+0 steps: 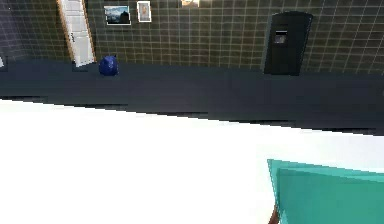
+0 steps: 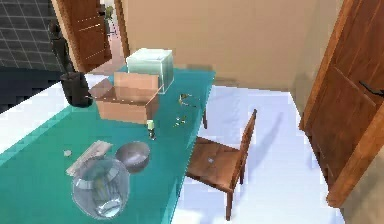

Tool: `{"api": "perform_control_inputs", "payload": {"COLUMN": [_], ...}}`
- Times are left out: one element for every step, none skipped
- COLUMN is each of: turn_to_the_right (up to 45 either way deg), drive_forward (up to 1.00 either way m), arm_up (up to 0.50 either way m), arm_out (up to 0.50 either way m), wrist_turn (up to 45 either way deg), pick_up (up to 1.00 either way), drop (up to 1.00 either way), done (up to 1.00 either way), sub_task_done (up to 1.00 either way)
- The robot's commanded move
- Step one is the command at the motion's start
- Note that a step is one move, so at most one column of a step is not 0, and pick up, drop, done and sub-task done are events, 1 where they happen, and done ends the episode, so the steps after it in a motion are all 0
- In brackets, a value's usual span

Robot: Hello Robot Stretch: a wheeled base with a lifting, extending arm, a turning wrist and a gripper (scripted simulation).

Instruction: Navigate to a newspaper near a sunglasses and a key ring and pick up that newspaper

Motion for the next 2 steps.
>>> {"api": "perform_control_inputs", "payload": {"turn_to_the_right": [0.0,24.0], "drive_forward": [0.45,0.0], "arm_up": [0.0,0.0], "arm_out": [0.0,0.0], "wrist_turn": [0.0,0.0], "pick_up": [0.0,0.0], "drop": [0.0,0.0], "done": [0.0,0.0], "sub_task_done": [0.0,0.0]}}
